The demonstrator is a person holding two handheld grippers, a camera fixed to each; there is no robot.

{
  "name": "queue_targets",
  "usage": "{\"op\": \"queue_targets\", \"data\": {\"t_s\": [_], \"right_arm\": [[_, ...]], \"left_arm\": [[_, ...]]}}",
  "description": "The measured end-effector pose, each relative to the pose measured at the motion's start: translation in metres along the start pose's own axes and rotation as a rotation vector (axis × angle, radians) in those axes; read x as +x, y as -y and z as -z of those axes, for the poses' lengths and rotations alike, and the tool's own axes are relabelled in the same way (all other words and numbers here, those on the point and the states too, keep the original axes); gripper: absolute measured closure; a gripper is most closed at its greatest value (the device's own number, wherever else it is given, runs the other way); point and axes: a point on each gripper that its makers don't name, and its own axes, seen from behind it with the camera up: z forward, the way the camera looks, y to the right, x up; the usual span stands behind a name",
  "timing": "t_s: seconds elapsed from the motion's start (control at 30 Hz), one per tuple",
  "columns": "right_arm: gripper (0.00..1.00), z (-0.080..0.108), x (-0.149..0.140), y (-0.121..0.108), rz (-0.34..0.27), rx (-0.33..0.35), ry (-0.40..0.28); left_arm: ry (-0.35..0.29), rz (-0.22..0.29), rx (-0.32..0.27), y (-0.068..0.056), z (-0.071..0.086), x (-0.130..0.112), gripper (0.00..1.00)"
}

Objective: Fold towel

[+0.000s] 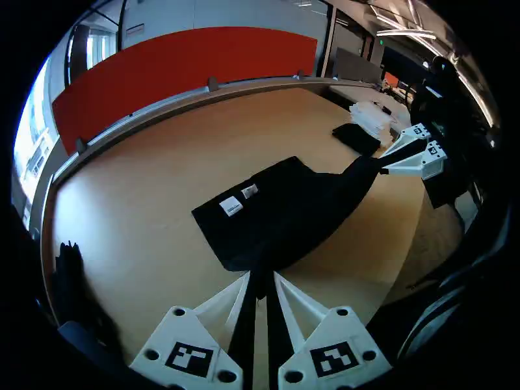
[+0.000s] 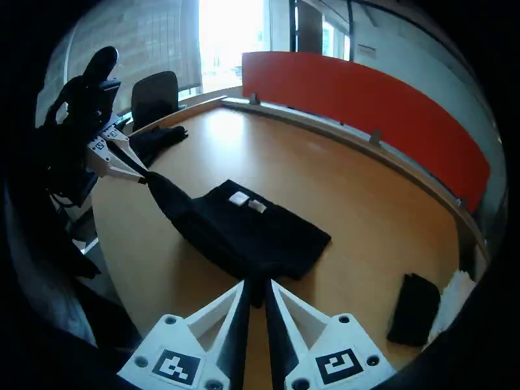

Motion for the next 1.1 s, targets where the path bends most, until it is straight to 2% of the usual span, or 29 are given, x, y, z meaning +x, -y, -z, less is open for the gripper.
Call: {"op": "queue_targets", "data": {"t_s": [0.23,0.5,0.87,1.1], "right_arm": [[0.85,-0.003,0.003,-0.002,0.011,-0.003,0.006],[0.85,-0.015,0.009,-0.013,0.018,-0.014,0.021],[0.85,-0.046,0.013,-0.037,0.010,-0.022,0.058],[0.85,-0.062,0.007,-0.050,0.006,-0.026,0.093]], "left_arm": [[-0.006,-0.004,0.007,0.003,-0.003,0.004,0.90],[-0.014,-0.020,0.027,0.015,-0.014,0.013,0.90],[0.005,-0.046,0.056,0.040,-0.046,0.022,0.90],[0.021,-0.055,0.064,0.050,-0.066,0.024,0.90]]}}
